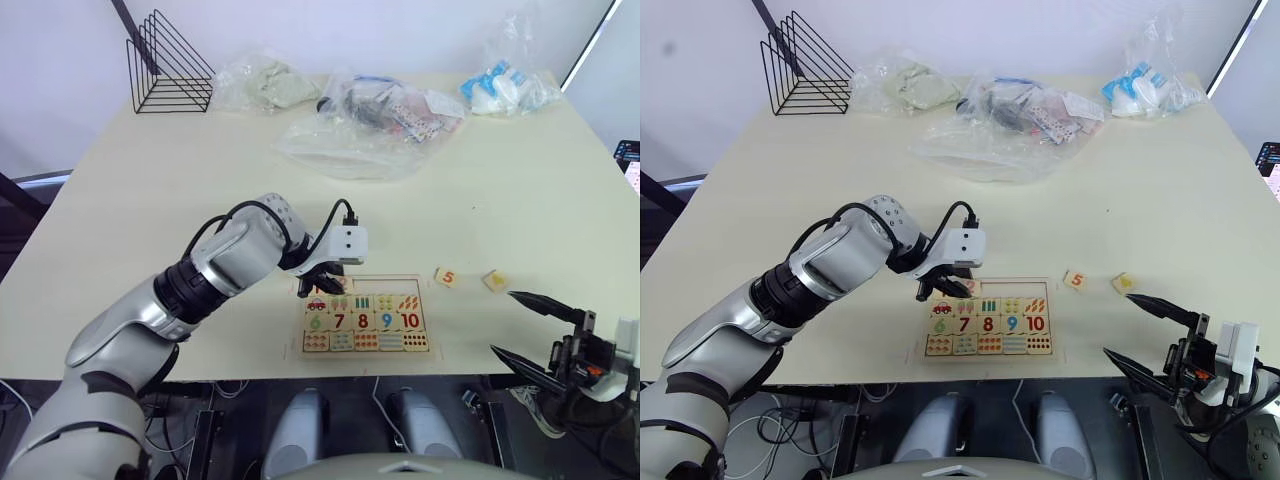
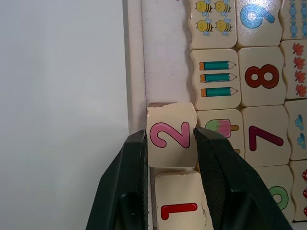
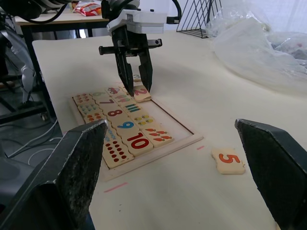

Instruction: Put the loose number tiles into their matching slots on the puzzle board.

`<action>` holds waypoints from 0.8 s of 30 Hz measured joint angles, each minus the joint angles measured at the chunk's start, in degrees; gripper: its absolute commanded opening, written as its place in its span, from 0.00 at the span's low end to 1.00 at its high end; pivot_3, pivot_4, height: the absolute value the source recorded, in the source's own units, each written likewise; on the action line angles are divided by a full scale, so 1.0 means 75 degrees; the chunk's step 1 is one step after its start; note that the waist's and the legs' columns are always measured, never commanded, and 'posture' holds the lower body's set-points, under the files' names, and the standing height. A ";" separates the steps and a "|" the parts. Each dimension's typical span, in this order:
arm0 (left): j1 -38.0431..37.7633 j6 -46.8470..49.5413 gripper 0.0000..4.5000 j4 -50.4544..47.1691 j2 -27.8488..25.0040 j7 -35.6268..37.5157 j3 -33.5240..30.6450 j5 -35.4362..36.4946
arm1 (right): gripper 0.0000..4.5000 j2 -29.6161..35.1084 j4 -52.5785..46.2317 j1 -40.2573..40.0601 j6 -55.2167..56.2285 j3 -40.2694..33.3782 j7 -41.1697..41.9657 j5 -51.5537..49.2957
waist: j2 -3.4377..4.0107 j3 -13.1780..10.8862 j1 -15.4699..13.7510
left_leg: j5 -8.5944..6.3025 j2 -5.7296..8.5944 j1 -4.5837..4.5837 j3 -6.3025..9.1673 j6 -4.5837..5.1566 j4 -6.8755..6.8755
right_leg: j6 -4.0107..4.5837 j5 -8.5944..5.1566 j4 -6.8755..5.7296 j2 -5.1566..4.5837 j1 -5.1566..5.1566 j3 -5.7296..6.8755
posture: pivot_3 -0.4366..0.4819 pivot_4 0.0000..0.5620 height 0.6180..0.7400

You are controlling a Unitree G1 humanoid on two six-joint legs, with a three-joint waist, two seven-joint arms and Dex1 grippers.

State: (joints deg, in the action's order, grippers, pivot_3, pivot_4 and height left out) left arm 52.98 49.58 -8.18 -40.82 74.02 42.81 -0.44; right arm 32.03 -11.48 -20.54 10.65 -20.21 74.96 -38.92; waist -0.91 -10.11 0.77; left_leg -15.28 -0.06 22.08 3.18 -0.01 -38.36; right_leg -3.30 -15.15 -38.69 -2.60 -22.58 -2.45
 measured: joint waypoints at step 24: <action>0.0074 0.0128 0.99 0.0026 0.0001 0.0180 -0.0196 0.0097 | 1.00 0.0000 0.0000 -0.0034 0.0000 0.0000 -0.0023 0.0001 | 0.0000 0.0000 0.0000 | 0.0000 0.0000 0.0001 0.0001 0.0000 0.0000 | 0.0000 0.0000 0.0000 0.0000 0.0000 0.0002 | 0.48 0.27 1.00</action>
State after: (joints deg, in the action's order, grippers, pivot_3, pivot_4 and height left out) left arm 53.54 50.54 -7.99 -40.81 75.36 41.34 0.29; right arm 32.04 -11.48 -20.80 10.65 -20.21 74.78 -38.91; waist -0.91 -10.11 0.77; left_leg -15.28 -0.06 22.08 3.19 -0.01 -38.36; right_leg -3.30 -15.15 -38.69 -2.60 -22.58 -2.43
